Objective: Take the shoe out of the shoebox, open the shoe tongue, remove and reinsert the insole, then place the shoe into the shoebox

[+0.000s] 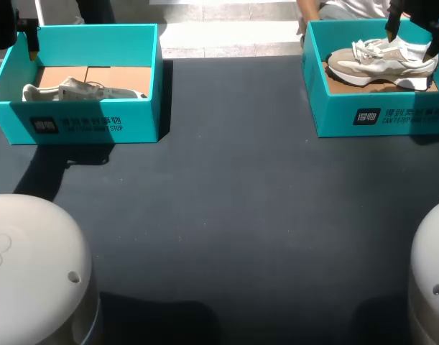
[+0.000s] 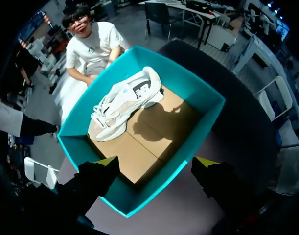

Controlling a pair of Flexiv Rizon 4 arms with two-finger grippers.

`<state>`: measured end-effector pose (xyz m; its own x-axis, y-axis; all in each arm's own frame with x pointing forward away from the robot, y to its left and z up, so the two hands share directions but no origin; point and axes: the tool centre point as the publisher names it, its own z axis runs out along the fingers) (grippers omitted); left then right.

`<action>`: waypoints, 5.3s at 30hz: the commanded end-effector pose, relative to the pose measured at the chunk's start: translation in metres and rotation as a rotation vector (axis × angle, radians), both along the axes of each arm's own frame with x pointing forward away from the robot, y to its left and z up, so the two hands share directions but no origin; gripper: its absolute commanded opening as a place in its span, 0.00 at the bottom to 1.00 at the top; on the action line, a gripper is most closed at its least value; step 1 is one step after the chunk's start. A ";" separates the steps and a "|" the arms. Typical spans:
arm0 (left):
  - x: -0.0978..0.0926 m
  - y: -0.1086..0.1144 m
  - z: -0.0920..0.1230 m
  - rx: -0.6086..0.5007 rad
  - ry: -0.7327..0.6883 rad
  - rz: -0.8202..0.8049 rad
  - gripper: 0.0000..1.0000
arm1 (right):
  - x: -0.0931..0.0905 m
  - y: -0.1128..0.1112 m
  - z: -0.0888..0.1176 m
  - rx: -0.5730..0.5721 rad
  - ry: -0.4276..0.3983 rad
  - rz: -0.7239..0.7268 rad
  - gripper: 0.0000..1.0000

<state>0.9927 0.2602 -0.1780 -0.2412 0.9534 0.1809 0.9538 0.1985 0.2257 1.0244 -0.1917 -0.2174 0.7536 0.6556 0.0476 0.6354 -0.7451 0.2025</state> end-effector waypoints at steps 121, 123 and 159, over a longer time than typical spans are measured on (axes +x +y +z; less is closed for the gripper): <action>-0.001 0.000 0.000 0.001 -0.003 -0.001 1.00 | 0.150 -0.165 -0.135 -0.017 0.275 0.674 0.61; -0.001 0.000 0.000 0.001 -0.003 -0.001 1.00 | 0.150 -0.166 -0.139 -0.025 0.285 0.672 0.56; -0.001 0.000 0.000 0.001 -0.003 -0.001 1.00 | 0.103 -0.138 0.024 -0.048 0.254 0.777 0.00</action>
